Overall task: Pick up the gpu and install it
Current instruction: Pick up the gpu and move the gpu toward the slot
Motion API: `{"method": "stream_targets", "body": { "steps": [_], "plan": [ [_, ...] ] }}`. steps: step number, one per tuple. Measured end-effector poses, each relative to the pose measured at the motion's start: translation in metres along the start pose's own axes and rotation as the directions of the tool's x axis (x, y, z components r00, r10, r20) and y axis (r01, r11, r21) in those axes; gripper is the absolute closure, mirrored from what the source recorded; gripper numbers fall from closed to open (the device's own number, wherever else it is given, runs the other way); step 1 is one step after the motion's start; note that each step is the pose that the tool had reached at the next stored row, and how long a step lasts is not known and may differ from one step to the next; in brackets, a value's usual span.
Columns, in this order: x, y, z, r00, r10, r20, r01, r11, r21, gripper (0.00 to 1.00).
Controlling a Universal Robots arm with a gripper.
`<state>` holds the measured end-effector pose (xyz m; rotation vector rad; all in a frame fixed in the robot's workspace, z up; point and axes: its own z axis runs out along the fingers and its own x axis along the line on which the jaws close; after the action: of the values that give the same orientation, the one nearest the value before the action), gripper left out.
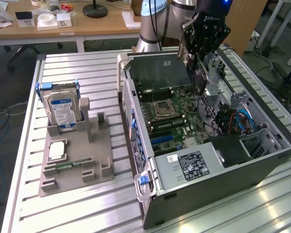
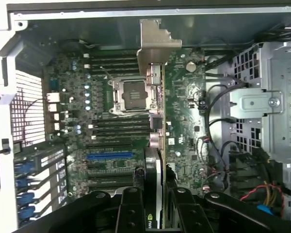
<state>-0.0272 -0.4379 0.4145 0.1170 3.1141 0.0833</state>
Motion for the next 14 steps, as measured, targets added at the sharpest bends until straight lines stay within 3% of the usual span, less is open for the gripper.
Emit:
{"method": "stream_targets", "body": {
  "steps": [14],
  "plan": [
    [-0.035, 0.0026, 0.0009, 1.0, 0.0, 0.0, 0.0, 1.0, 0.0, 0.73]
  ]
}}
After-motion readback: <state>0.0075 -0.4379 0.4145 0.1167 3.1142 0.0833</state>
